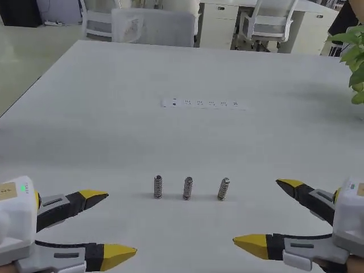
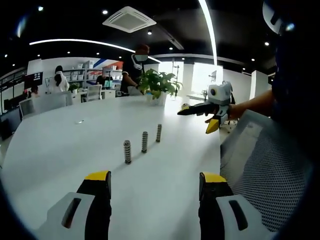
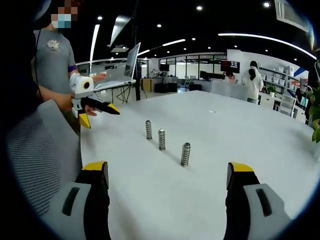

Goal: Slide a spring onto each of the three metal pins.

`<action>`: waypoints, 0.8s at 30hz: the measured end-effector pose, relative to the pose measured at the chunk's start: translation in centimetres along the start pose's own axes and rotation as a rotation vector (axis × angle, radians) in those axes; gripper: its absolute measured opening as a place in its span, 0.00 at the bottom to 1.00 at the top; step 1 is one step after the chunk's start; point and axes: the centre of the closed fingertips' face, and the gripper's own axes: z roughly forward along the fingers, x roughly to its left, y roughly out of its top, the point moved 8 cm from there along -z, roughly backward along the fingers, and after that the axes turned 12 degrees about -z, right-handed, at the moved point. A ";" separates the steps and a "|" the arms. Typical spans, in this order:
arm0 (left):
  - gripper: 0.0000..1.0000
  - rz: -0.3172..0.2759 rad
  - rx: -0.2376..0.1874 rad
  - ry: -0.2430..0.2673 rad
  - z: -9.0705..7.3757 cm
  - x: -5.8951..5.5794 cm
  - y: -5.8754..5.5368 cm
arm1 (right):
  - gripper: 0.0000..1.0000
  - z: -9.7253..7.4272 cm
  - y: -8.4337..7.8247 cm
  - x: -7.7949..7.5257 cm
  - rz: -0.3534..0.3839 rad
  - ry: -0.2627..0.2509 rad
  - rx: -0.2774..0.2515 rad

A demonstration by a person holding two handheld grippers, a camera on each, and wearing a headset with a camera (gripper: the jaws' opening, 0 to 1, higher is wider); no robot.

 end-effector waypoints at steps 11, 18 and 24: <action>0.68 -0.012 -0.002 0.009 -0.1 0.1 -0.3 | 0.98 0.0 0.1 -0.1 0.000 0.003 0.007; 0.69 -0.008 0.001 0.010 0.1 0.0 -0.3 | 0.98 -0.1 -0.1 0.0 0.005 0.001 0.014; 0.69 -0.009 -0.004 0.012 -0.1 0.2 -0.1 | 0.98 0.0 -0.2 0.0 0.009 0.001 0.018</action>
